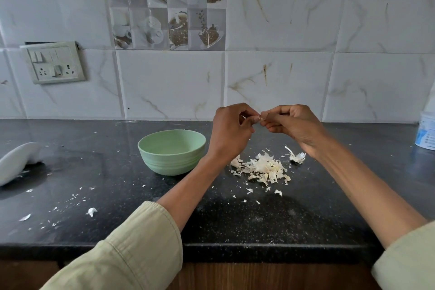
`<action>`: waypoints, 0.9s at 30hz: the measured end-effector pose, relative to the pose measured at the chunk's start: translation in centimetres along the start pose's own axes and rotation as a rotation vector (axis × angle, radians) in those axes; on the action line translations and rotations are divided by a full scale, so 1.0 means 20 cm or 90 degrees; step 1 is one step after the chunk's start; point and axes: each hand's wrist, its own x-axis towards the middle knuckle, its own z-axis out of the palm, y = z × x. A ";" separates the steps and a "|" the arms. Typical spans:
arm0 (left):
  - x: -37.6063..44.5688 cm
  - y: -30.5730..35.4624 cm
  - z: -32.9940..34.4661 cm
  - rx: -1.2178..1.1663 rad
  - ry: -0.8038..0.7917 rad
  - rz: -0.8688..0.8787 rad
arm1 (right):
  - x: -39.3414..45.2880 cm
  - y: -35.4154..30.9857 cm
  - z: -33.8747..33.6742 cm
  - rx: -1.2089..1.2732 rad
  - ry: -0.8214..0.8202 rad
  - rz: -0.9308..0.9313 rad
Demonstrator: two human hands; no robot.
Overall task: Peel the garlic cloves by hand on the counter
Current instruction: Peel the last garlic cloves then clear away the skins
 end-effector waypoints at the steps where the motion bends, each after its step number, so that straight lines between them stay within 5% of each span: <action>1: 0.00 0.00 0.00 -0.002 0.003 -0.006 | 0.00 0.00 0.00 0.001 0.000 -0.002; 13: 0.02 -0.01 0.02 -0.075 0.016 -0.102 | -0.01 0.00 0.03 -0.022 -0.031 -0.069; 27: 0.03 -0.04 0.01 -0.385 -0.064 -0.216 | 0.00 0.02 0.02 -0.007 -0.065 -0.074</action>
